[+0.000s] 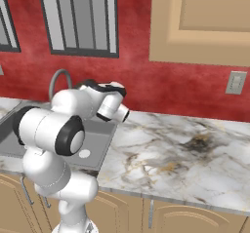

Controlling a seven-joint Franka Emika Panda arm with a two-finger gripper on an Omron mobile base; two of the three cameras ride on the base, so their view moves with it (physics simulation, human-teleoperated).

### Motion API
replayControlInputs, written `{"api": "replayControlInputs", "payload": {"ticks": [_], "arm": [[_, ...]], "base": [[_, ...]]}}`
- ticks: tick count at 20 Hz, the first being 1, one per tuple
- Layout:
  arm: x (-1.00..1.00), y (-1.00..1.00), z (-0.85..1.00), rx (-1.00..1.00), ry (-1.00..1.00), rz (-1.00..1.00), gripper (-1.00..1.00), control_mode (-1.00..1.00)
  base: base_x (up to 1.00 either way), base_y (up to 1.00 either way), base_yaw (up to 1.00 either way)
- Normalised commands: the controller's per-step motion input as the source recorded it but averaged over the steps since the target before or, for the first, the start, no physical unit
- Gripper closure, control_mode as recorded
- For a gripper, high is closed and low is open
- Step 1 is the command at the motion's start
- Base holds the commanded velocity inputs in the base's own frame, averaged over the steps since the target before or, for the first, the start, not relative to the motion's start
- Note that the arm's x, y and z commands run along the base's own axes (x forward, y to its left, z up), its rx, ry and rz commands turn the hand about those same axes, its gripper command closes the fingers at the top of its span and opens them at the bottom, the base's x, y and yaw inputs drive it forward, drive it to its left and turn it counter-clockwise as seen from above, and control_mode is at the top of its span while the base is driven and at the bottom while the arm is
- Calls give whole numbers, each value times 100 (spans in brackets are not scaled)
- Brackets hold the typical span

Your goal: Dump the bell pepper from the pot into the sink. Then turn on the water and wash the bell pepper. Then turn off the water and put the bell pepper back in the pot.

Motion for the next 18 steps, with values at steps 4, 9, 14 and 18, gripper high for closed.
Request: {"api": "replayControlInputs", "payload": {"ticks": [4,9,14,18], "arm": [[0,-14,0,9,0,0,100,-100],[-4,-10,5,4,0,0,100,-100],[-36,0,53,-5,-6,-11,100,-100],[-24,0,62,-11,-4,-16,100,-100]], "base": [[0,0,0],[0,0,0],[0,0,0],[0,0,0]]}}
